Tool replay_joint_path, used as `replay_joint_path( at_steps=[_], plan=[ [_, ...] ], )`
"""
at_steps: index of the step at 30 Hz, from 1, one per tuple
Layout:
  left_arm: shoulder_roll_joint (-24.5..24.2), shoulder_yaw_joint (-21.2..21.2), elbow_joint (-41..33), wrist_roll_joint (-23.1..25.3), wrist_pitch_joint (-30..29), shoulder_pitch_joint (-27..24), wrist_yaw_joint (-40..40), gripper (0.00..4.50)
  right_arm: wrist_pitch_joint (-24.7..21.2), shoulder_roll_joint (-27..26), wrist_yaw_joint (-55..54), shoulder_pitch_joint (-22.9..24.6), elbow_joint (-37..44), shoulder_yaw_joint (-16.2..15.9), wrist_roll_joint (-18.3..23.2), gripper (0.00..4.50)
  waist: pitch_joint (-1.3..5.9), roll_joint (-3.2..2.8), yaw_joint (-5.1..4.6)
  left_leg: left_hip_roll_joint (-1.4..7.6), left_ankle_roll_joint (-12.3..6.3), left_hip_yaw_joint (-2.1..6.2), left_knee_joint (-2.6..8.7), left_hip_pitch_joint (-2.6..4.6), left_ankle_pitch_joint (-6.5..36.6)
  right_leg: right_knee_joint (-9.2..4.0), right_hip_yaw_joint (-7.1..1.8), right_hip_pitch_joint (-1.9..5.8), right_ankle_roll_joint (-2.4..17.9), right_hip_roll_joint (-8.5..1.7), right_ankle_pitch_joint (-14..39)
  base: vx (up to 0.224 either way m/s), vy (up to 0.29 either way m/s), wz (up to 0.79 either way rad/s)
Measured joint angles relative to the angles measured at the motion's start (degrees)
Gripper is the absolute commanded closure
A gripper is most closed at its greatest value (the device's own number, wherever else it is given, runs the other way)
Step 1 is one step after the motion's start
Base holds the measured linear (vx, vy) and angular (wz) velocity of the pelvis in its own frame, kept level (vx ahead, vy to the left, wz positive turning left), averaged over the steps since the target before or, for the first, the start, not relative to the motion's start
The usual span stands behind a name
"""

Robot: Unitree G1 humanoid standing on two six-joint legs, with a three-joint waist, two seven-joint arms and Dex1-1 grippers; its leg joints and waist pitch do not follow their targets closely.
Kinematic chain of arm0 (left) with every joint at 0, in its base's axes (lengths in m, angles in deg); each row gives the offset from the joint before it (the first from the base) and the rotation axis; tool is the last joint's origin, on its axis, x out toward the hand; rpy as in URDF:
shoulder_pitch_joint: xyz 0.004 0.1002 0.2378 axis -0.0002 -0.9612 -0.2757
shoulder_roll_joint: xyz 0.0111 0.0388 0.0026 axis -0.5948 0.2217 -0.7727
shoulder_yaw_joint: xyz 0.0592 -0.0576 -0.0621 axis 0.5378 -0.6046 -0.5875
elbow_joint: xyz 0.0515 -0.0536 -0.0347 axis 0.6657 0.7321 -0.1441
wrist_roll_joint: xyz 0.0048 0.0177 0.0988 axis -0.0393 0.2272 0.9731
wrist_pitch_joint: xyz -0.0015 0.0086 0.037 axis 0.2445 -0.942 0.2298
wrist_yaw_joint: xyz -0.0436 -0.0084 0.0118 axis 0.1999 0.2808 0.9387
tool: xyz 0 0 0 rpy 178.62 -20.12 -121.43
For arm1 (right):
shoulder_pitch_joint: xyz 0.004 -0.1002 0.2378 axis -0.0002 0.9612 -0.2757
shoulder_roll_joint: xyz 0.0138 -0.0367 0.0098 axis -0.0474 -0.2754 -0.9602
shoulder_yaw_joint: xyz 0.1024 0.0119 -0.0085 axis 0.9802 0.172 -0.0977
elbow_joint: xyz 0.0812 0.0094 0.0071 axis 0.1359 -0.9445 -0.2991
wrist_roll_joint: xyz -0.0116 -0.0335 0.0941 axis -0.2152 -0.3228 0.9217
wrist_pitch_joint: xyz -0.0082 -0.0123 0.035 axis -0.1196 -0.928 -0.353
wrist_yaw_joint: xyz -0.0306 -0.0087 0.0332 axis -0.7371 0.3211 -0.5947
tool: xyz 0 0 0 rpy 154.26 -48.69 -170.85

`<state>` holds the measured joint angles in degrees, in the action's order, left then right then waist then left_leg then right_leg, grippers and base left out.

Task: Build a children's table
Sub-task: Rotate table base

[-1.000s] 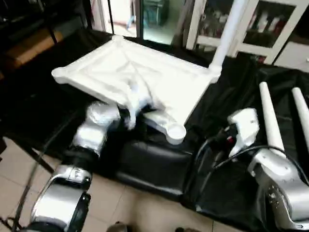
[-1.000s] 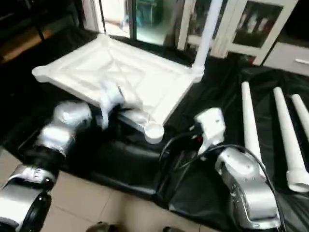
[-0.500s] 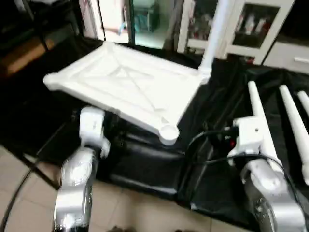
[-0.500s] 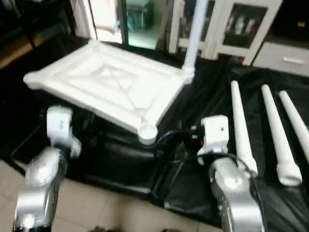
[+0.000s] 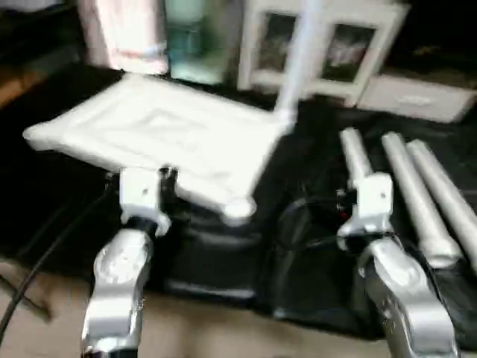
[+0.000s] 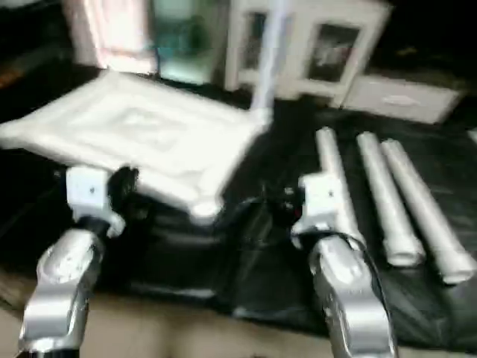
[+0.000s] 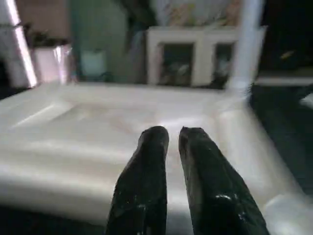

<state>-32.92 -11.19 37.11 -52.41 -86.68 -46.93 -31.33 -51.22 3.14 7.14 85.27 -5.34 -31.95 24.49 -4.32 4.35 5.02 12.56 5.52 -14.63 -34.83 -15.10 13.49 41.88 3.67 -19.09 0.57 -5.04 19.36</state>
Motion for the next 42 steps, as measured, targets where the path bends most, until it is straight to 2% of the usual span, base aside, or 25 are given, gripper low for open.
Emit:
replay_joint_path(
  at_steps=[1,2,3,4,5,6,7,8,9,10,11,12,13,14,15,16,17,18,20,21,24,26,27,33,42],
  plan=[
    [0.31,0.32,-0.19,0.05,-0.09,-0.46,-0.01,3.78,0.02,0.2,0.09,-0.32,-0.12,-0.01,0.02,0.94,-0.23,-0.66,0.31,0.01,-0.44,0.85,-1.42,-0.27,2.0,-0.21,-0.11,-0.34,0.32,0.63,0.34,0.176,-0.149,-0.28],
    [0.35,0.78,-0.19,0.08,-0.33,-1.02,0.03,3.78,0.03,0.15,0.22,-0.16,-0.2,-0.02,0.04,0.94,0.07,-1.29,1.07,-0.86,-3.17,3.16,-4.96,-2.28,3.81,-0.63,0.02,0.37,0.45,0.89,0.41,0.176,-0.149,-0.28],
    [0.39,1.2,-0.1,0.08,-0.63,-1.09,0.05,3.78,-0.02,0.24,0.28,0.46,-0.44,0.14,0.04,0.94,0.05,-1.19,1.62,-3.41,-4.59,5.27,-8.27,-3.48,4.53,-1.39,-0.89,0.95,0.65,1.01,0.48,0.159,-0.095,-0.07],
    [0.38,1.3,-0.16,0.07,-0.66,-0.93,0.05,3.78,-0.04,0.35,0.38,0.57,-0.57,0.33,0.06,0.94,0.14,-1.46,1.7,-5.05,-4.98,6.46,-8.81,-4.25,4.52,-2.47,-1.69,1.99,0.86,1.7,0.42,0.156,-0.096,0.24],
    [0.32,1.32,-0.38,0.06,-0.69,-0.7,0.04,3.78,-0.03,0.43,0.53,0.54,-0.54,0.51,0.14,0.94,0.26,-1.98,2.0,-5.91,-5.15,6.72,-7.62,-4.63,4.6,-3.52,-1.9,3.0,1.08,2.25,0.32,0.156,-0.096,0.24],
    [0.04,1.33,-0.88,0.06,-0.77,-0.61,0.0,3.78,-0.01,0.92,0.83,0.53,-0.53,0.64,0.14,0.94,0.58,-3.22,2.78,-5.97,-5.6,6.84,-5.02,-5.04,4.33,-4.96,-1.75,4.41,1.4,3.6,0.24,0.172,-0.056,0.36],
    [-0.37,1.32,-1.29,0.08,-0.89,-0.6,-0.05,3.78,0.0,1.4,1.37,0.5,-0.51,0.38,0.13,0.94,0.95,-4.48,3.22,-5.38,-6.54,7.03,-1.85,-5.04,3.63,-5.99,-0.98,5.37,1.54,4.72,0.33,0.21,0.017,0.22],
    [-0.97,1.19,-1.77,0.06,-1.15,-0.57,-0.08,3.78,0.0,1.69,1.9,0.43,-0.54,-0.02,0.14,0.94,1.39,-6.11,3.54,-4.72,-6.26,7.73,-0.82,-4.85,1.1,-6.42,-0.22,5.99,1.67,5.79,0.54,0.21,0.017,0.22],
    [-1.97,0.38,-2.02,-0.03,-1.5,-1.0,-0.08,3.78,-0.05,0.93,2.55,0.35,-0.56,-1.33,0.22,0.94,1.56,-5.89,3.14,-4.54,-4.57,8.72,-0.96,-4.37,0.2,-6.0,0.53,6.07,1.31,5.59,1.45,0.237,0.056,0.04],
    [-2.96,-0.46,-2.02,-0.02,-1.95,-1.18,-0.07,3.78,-0.05,0.57,3.18,-0.05,-0.52,-2.56,0.7,0.94,1.68,-4.94,2.62,-5.08,-4.73,8.92,-1.01,-4.5,0.63,-2.59,0.29,4.17,0.69,5.09,1.71,0.238,0.007,-0.05],
    [-3.26,-0.61,-1.98,-0.02,-2.48,-1.58,0.0,3.78,-0.04,0.54,3.38,-0.16,-0.49,-3.1,1.08,0.94,1.75,-4.69,1.93,-5.33,-4.97,9.42,-1.36,-4.52,1.05,1.38,0.2,1.55,-0.55,4.48,1.53,0.238,0.007,-0.05],
    [-3.47,-0.22,-2.0,-0.83,-2.62,-1.95,1.21,3.78,-0.04,0.64,3.38,-0.08,-0.5,-3.05,1.16,0.94,1.83,-4.53,1.23,-5.62,-5.02,10.08,-1.74,-4.43,1.48,2.72,-0.25,-1.83,-2.73,3.51,0.2,0.087,0.027,-0.15],
    [-4.13,0.31,-2.07,-1.8,-2.61,-1.94,2.63,3.78,-0.04,0.74,3.37,-0.03,-0.49,-2.89,1.16,0.94,2.06,-3.69,0.78,-6.26,-5.07,10.16,-1.97,-4.56,1.53,1.39,-1.31,-4.29,-4.8,2.23,-1.79,-0.136,0.065,-0.17],
    [-4.86,0.65,-2.22,-2.91,-2.7,-1.88,4.22,3.78,-0.03,0.91,3.37,-0.01,-0.49,-2.66,1.16,0.94,2.24,-2.4,0.0,-7.33,-5.04,10.04,-2.69,-4.89,1.63,-2.13,-2.69,-6.06,-5.43,0.86,-4.79,-0.136,0.065,-0.17],
    [-5.25,1.06,-2.46,-4.26,-2.81,-1.77,6.38,3.78,0.0,1.34,3.36,0.02,-0.48,-2.13,1.15,0.94,2.3,-0.68,-0.95,-8.6,-5.21,9.53,-4.06,-5.57,1.99,-3.7,-4.61,-7.21,-3.37,-0.76,-8.34,-0.17,0.028,0.02],
    [-5.27,1.98,-2.44,-5.22,-3.01,-1.95,8.01,3.78,-0.01,1.79,3.26,0.52,-0.55,-1.3,1.12,0.94,2.17,-0.77,-1.51,-8.44,-5.18,9.53,-4.55,-6.18,2.09,-3.67,-4.68,-7.06,-3.23,-0.62,-8.13,-0.061,-0.023,0.09],
    [-5.79,3.07,-2.46,-6.49,-3.22,-2.02,10.23,3.59,-0.03,1.98,3.23,0.63,-0.57,-1.0,1.12,0.94,2.19,-0.89,-1.6,-7.95,-5.09,9.61,-3.47,-5.99,2.15,-4.46,-4.35,-6.97,-2.79,-0.26,-8.66,-0.061,-0.023,0.09],
    [-7.19,3.9,-2.47,-7.51,-3.61,-1.93,12.48,3.49,-0.01,2.05,3.22,0.61,-0.54,-0.58,1.13,0.94,2.28,-1.12,-2.17,-7.35,-3.49,9.65,-1.57,-5.63,2.52,-5.61,-3.69,-6.89,-2.45,0.21,-9.42,-0.005,-0.056,0.04],
    [-9.72,3.92,-2.38,-8.76,-4.05,-2.15,15.69,3.42,-0.02,1.94,3.29,0.62,-0.54,-0.83,1.14,0.94,2.16,-1.28,-2.47,-6.41,-2.46,9.6,-1.45,-5.88,1.93,-6.95,-3.08,-6.54,-1.72,0.85,-10.29,0.0,0.0,0.0],
    [-11.69,3.88,-2.23,-9.09,-4.22,-2.2,17.63,3.29,-0.02,1.66,3.47,0.63,-0.49,-1.42,1.2,0.94,1.9,-1.57,-2.77,-5.91,-2.33,9.55,-1.54,-5.76,1.82,-7.45,-2.7,-5.96,-1.15,1.03,-10.44,-0.079,-0.032,0.05],
    [-19.25,5.28,1.67,-9.58,-3.5,-0.57,26.0,3.04,-0.02,2.23,4.58,1.19,0.14,-1.24,1.86,0.94,0.89,-2.33,-3.14,-4.73,-1.97,7.98,-1.55,-4.46,1.83,-7.85,-2.7,-4.74,-1.4,0.96,-10.24,-0.088,-0.03,0.08],
    [-23.24,5.83,5.93,-9.41,-2.29,1.94,30.78,2.97,-0.03,3.13,5.38,1.81,0.36,-1.1,2.27,0.94,0.62,-2.57,-3.07,-4.69,-1.98,7.66,-1.41,-4.29,1.82,-7.89,-2.76,-4.68,-1.46,0.74,-10.19,-0.083,-0.01,0.1],
    [-25.15,6.64,9.46,-9.32,-1.17,4.59,33.92,2.68,-0.05,3.99,6.09,2.0,0.41,-1.03,2.61,0.94,0.45,-2.67,-3.03,-4.69,-1.98,7.57,-1.42,-4.35,1.81,-7.97,-2.81,-4.65,-1.46,0.71,-10.19,-0.091,-0.007,0.08],
    [-31.57,12.34,23.18,-5.99,5.13,16.54,47.12,2.34,-0.15,8.28,11.57,2.79,3.31,0.39,5.17,0.94,0.08,-3.25,-3.54,-4.69,-1.96,7.34,-1.08,-4.84,1.74,-8.88,-2.86,-4.7,-1.45,0.63,-10.2,-0.075,0.007,0.0],
    [-35.45,21.82,47.33,3.54,16.84,33.02,57.51,1.79,-0.83,14.58,18.84,4.67,5.23,1.07,8.25,0.94,-0.06,-3.52,-3.39,-4.6,-1.6,7.24,-0.8,-4.88,1.16,-8.8,-2.82,-4.86,-1.34,0.59,-10.26,0.0,0.0,0.0]
  ],
)
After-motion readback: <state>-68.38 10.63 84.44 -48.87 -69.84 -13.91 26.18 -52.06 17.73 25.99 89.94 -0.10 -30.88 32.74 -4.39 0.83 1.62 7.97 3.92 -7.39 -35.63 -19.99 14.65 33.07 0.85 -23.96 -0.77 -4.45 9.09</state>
